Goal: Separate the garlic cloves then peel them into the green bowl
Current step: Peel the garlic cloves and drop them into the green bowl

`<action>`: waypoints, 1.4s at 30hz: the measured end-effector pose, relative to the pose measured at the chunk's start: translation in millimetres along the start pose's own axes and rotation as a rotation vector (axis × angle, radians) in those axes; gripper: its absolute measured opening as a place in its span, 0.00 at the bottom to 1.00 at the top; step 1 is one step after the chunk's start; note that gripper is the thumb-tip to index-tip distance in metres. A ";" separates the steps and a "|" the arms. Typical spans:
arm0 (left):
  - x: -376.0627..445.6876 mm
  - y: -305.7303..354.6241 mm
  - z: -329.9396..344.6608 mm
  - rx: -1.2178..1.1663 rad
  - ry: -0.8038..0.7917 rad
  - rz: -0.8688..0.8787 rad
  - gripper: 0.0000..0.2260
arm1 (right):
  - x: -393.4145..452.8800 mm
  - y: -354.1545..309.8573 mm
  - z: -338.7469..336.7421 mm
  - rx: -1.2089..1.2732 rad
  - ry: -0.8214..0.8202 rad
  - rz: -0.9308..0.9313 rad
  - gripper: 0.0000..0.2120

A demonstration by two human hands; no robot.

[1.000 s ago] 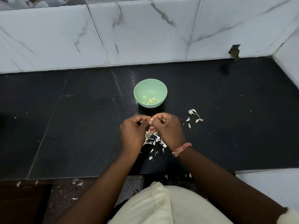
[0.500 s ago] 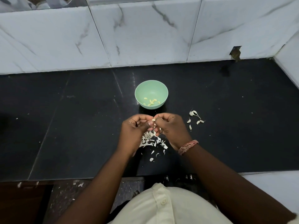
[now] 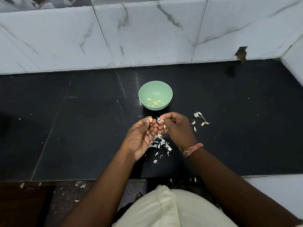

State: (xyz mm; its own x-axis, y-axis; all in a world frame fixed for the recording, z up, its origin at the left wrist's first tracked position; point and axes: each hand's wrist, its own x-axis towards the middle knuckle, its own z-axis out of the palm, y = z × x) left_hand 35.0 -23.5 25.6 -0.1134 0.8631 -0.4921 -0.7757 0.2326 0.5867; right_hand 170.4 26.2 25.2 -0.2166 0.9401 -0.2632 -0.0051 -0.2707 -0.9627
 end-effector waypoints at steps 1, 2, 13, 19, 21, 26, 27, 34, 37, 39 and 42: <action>0.5 0.3 -0.5 -0.030 0.016 0.000 0.07 | 0.0 0.3 -1.3 -0.014 0.025 -0.002 0.10; 1.1 0.3 -1.2 -0.043 0.025 0.004 0.06 | -0.1 0.8 -2.6 -0.033 0.051 -0.007 0.11; 4.2 -7.7 -4.0 -0.014 0.139 0.083 0.06 | 3.9 16.8 -12.4 -0.646 0.099 -0.241 0.05; 5.2 -14.7 -5.3 -0.043 0.222 0.064 0.05 | -0.8 7.4 -8.0 -0.689 0.044 -0.265 0.14; 5.4 -17.0 -4.2 -0.044 0.241 0.065 0.04 | -3.6 6.3 -3.9 -0.681 0.030 -0.315 0.13; 6.4 -19.3 -2.6 0.019 0.276 0.086 0.02 | -5.3 14.1 4.6 -0.645 0.012 -0.405 0.06; 6.6 -20.0 -2.9 0.033 0.272 0.093 0.03 | -4.7 15.2 5.0 -0.644 0.026 -0.404 0.04; 5.3 -19.8 -4.2 0.125 0.232 0.211 0.07 | -6.1 10.3 10.2 -0.525 0.044 -0.255 0.08; 5.2 -17.9 -4.4 0.121 0.196 0.213 0.07 | -2.6 7.9 9.3 -0.373 0.047 -0.146 0.09; 4.5 -16.9 -3.3 0.051 0.160 0.185 0.07 | -0.2 7.0 6.8 -0.255 0.060 -0.072 0.08; 4.7 -15.6 -2.2 -0.040 0.117 0.152 0.07 | 2.3 7.5 1.5 -0.224 0.035 -0.060 0.10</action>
State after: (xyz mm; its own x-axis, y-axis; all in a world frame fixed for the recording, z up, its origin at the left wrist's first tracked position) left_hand 45.3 -24.1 12.7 -0.3008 0.8285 -0.4724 -0.7677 0.0835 0.6353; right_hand 168.3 26.0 17.5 -0.1887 0.9607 -0.2038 0.2004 -0.1655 -0.9656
